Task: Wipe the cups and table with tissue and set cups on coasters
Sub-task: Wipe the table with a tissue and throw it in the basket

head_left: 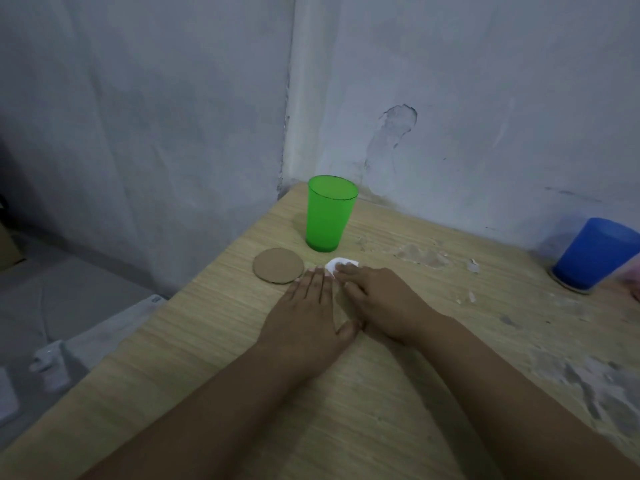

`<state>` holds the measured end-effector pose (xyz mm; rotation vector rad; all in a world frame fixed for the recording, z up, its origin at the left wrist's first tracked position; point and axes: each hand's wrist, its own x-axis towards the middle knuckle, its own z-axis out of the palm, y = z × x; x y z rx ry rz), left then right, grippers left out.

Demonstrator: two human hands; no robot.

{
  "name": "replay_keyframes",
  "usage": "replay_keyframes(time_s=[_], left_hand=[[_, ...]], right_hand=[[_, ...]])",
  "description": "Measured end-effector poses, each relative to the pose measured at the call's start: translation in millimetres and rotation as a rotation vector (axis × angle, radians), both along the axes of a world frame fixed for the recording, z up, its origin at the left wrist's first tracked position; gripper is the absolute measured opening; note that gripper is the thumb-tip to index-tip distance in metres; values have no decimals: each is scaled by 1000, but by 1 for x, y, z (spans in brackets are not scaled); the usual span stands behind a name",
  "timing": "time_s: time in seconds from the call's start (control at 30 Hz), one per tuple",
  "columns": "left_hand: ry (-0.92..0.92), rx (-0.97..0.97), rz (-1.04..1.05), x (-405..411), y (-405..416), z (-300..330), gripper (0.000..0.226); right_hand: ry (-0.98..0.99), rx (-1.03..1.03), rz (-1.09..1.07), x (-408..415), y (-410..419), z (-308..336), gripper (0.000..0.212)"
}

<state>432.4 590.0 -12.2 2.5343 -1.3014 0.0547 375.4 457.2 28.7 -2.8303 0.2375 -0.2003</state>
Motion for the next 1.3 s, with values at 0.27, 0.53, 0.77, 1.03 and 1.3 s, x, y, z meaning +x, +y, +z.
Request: replay_keyframes(time_s=[0.27, 0.53, 0.77, 1.03, 1.3], left_hand=[[20, 28, 6, 1, -1, -1, 86], [4, 17, 17, 0, -2, -4, 85], [50, 47, 15, 2, -1, 0, 87], [19, 28, 8, 0, -1, 2, 84], [62, 66, 14, 2, -1, 1, 87]], right_hand=[[0, -109, -139, 1, -21, 0, 37], [-17, -46, 76, -11, -3, -3, 38], [-13, -124, -96, -2, -21, 3, 36], [-29, -22, 96, 5, 4, -5, 39], [-48, -116, -59, -10, -25, 3, 33]])
